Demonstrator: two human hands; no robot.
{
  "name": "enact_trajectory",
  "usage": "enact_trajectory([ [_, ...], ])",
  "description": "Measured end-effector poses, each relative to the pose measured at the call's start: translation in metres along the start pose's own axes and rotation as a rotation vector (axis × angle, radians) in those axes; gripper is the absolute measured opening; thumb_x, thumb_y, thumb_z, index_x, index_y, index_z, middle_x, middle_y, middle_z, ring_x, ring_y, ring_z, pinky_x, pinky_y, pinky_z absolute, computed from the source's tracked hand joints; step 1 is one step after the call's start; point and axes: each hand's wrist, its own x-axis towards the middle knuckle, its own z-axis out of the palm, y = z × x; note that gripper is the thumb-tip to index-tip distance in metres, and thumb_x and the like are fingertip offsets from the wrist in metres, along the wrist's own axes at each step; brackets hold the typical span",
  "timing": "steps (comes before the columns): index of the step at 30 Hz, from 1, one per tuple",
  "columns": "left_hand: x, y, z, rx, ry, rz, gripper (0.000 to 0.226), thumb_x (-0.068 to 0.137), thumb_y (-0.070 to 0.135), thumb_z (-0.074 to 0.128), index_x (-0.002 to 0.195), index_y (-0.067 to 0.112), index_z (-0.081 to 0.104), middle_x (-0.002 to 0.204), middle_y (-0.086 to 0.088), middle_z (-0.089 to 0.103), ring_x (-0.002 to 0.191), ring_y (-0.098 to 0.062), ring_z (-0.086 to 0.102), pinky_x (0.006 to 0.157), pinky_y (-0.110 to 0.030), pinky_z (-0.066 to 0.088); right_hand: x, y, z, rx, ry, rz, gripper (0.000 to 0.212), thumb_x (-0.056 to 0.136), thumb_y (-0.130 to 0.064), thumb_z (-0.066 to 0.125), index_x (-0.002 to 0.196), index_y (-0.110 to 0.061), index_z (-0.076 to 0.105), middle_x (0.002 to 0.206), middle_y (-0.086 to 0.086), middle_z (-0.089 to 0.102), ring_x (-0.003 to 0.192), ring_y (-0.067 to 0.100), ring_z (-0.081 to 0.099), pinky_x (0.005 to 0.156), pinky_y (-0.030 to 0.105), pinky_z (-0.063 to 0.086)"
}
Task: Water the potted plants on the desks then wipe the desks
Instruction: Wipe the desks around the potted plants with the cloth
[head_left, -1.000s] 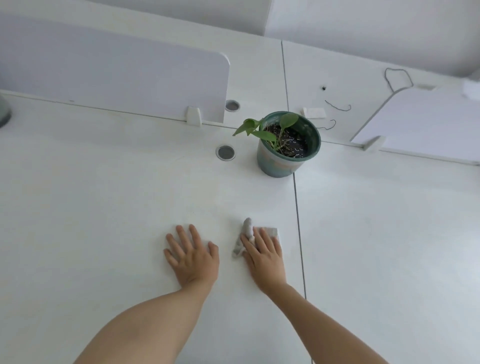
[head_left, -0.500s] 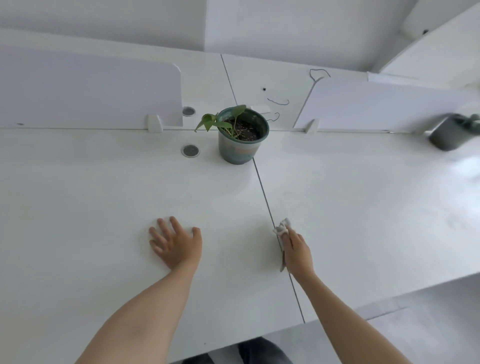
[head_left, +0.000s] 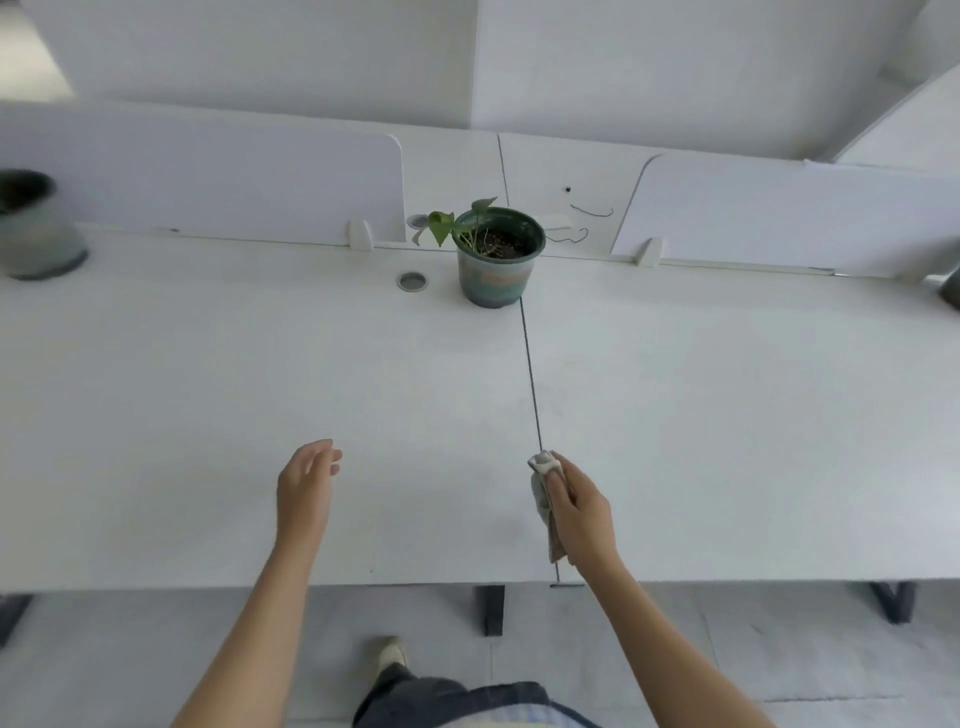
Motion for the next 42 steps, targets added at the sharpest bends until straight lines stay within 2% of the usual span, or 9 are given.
enact_trajectory([
  [2,-0.045,-0.017,0.007,-0.03,0.013,0.002,0.023,0.087,0.021,0.049,0.101,0.007,0.06,0.095,-0.009,0.063,0.086,-0.024,0.058,0.072,-0.029,0.041,-0.016,0.006,-0.007,-0.108,-0.064,-0.064,0.023,0.094,-0.035,0.038,0.095,-0.042,0.059,0.076,-0.005,0.057,0.068,0.014,0.054,0.068,0.032,0.046],
  [6,-0.131,-0.066,0.029,0.057,-0.073,-0.144,0.012,0.089,0.022,0.051,0.085,0.015,0.06,0.082,-0.001,0.062,0.079,-0.019,0.058,0.07,-0.024,0.042,-0.043,0.015,-0.017,-0.407,-0.188,-0.286,0.027,0.095,-0.025,0.038,0.106,-0.018,0.062,0.102,-0.016,0.059,0.086,0.018,0.059,0.082,0.036,0.042],
  [9,-0.196,-0.107,0.041,0.233,-0.209,-0.26,0.022,0.093,0.014,0.049,0.075,0.014,0.061,0.076,-0.005,0.062,0.076,-0.021,0.058,0.07,-0.026,0.045,-0.068,0.032,-0.021,-0.518,-0.269,-0.5,0.041,0.089,-0.038,0.031,0.095,-0.013,0.064,0.091,0.002,0.068,0.078,0.027,0.062,0.069,0.036,0.037],
  [11,-0.227,-0.116,0.033,0.258,-0.208,-0.261,0.022,0.093,0.014,0.049,0.074,0.015,0.06,0.073,0.0,0.061,0.069,-0.015,0.056,0.065,-0.014,0.044,-0.085,0.047,-0.014,-0.569,-0.312,-0.584,0.035,0.085,-0.036,0.037,0.085,-0.015,0.065,0.074,0.005,0.067,0.063,0.028,0.063,0.06,0.033,0.037],
  [13,-0.247,-0.115,0.016,0.25,-0.092,-0.273,0.024,0.093,0.013,0.048,0.072,0.018,0.059,0.073,0.002,0.061,0.068,-0.011,0.056,0.058,-0.007,0.041,-0.096,0.056,-0.003,-0.612,-0.343,-0.665,0.03,0.083,-0.034,0.041,0.081,-0.016,0.065,0.07,0.005,0.066,0.059,0.027,0.063,0.058,0.032,0.037],
  [19,-0.291,-0.127,-0.039,0.117,0.335,-0.411,0.024,0.093,0.012,0.044,0.073,0.013,0.058,0.08,-0.007,0.062,0.08,-0.026,0.058,0.066,-0.028,0.04,-0.128,0.06,0.02,-0.616,-0.434,-0.823,0.03,0.083,-0.034,0.041,0.078,-0.018,0.066,0.068,0.0,0.065,0.056,0.022,0.062,0.056,0.028,0.034],
  [30,-0.327,-0.143,-0.126,0.257,0.196,-0.298,0.013,0.095,0.021,0.044,0.092,0.024,0.056,0.084,0.012,0.06,0.081,-0.01,0.058,0.071,-0.014,0.042,-0.205,0.031,0.106,-0.569,-0.582,-0.821,0.04,0.085,-0.037,0.037,0.086,-0.012,0.068,0.08,0.007,0.069,0.071,0.028,0.064,0.066,0.032,0.032],
  [37,-0.37,-0.194,-0.301,0.055,0.68,-0.495,0.018,0.095,0.016,0.044,0.094,0.007,0.06,0.093,-0.012,0.063,0.084,-0.025,0.059,0.07,-0.028,0.04,-0.314,0.005,0.235,-0.509,-0.824,-0.898,0.06,0.08,-0.047,0.019,0.098,-0.015,0.066,0.097,0.005,0.068,0.091,0.025,0.062,0.071,0.03,0.028],
  [42,-0.37,-0.209,-0.373,-0.061,0.827,-0.563,0.022,0.094,0.016,0.044,0.099,0.002,0.06,0.097,-0.014,0.063,0.087,-0.027,0.058,0.076,-0.03,0.038,-0.357,-0.019,0.296,-0.572,-0.737,-1.037,0.034,0.082,-0.034,0.037,0.079,-0.018,0.067,0.072,-0.001,0.069,0.062,0.019,0.066,0.057,0.026,0.034],
])
